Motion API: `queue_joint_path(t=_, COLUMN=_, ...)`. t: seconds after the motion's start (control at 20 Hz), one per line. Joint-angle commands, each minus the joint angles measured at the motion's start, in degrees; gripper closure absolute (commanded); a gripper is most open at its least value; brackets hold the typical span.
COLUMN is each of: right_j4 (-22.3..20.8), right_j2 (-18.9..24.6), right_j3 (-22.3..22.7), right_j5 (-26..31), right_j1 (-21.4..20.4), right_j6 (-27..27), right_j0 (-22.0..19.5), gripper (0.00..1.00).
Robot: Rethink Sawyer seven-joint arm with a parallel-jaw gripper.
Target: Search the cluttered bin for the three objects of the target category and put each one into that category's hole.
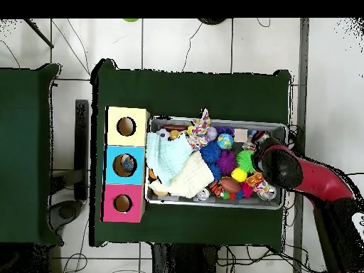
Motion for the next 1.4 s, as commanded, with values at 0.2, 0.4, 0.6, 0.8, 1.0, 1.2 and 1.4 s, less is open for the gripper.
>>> queue_joint_path(t=0.2, right_j4=2.7, right_j2=1.2, right_j3=7.3, right_j5=7.7, right_j1=-7.2, right_j6=1.8, right_j0=5.8, gripper=1.00)
queue_joint_path(t=0.4, right_j4=3.7, right_j2=0.4, right_j3=8.4, right_j5=7.5, right_j1=-7.7, right_j6=2.7, right_j0=7.0, gripper=1.00)
queue_joint_path(t=0.6, right_j4=4.1, right_j2=-0.4, right_j3=8.2, right_j5=6.4, right_j1=-7.0, right_j6=2.8, right_j0=7.6, gripper=1.00)
queue_joint_path(t=0.8, right_j4=2.7, right_j2=-3.7, right_j3=5.1, right_j5=6.5, right_j1=-5.0, right_j6=2.6, right_j0=10.0, gripper=1.00)
queue_joint_path(t=1.0, right_j4=1.0, right_j2=-8.4, right_j3=0.8, right_j5=11.9, right_j1=-3.6, right_j6=0.7, right_j0=13.4, gripper=1.00)
queue_joint_path(t=1.2, right_j4=-0.6, right_j2=-11.7, right_j3=-2.8, right_j5=16.8, right_j1=-2.3, right_j6=-1.8, right_j0=15.9, gripper=1.00)
queue_joint_path(t=1.4, right_j4=-1.3, right_j2=-13.0, right_j3=-3.9, right_j5=19.0, right_j1=-2.1, right_j6=-3.5, right_j0=16.5, gripper=0.00)
